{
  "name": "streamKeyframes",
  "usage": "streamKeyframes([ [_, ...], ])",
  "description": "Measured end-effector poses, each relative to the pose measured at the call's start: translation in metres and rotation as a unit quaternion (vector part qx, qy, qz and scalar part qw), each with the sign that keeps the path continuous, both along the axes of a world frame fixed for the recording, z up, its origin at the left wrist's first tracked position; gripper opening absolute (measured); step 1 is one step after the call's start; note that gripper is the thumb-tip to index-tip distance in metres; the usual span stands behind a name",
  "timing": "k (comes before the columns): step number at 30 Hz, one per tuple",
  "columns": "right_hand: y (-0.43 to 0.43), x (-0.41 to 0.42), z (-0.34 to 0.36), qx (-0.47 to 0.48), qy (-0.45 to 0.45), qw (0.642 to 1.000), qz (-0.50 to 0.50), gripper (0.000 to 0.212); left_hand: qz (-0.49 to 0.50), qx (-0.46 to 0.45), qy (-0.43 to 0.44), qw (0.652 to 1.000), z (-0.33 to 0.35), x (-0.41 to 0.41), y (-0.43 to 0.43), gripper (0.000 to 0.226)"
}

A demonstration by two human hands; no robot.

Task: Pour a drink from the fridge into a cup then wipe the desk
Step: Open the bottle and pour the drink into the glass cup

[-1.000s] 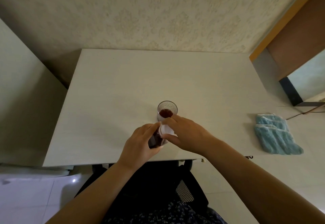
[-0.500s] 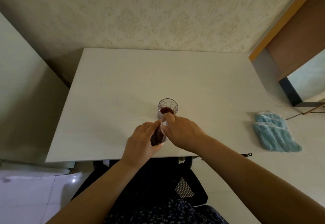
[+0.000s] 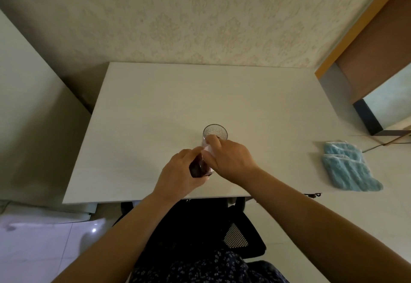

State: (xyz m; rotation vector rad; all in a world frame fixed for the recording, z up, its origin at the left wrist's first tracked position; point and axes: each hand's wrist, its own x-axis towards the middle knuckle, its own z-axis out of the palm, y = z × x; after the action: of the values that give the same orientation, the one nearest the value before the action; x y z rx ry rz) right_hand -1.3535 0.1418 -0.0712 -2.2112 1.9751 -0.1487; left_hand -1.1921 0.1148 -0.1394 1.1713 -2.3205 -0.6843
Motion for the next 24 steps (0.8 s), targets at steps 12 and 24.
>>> streamKeyframes([
  [12,-0.008,0.024,-0.013,0.013,-0.026,0.996,-0.086,0.031,0.008,-0.074,-0.049,0.996,-0.002,0.019,0.003,0.064],
  [24,0.008,0.022,0.008,-0.058,0.013,0.994,0.095,0.053,0.119,-0.089,-0.022,0.989,0.028,0.09,0.009,0.071],
])
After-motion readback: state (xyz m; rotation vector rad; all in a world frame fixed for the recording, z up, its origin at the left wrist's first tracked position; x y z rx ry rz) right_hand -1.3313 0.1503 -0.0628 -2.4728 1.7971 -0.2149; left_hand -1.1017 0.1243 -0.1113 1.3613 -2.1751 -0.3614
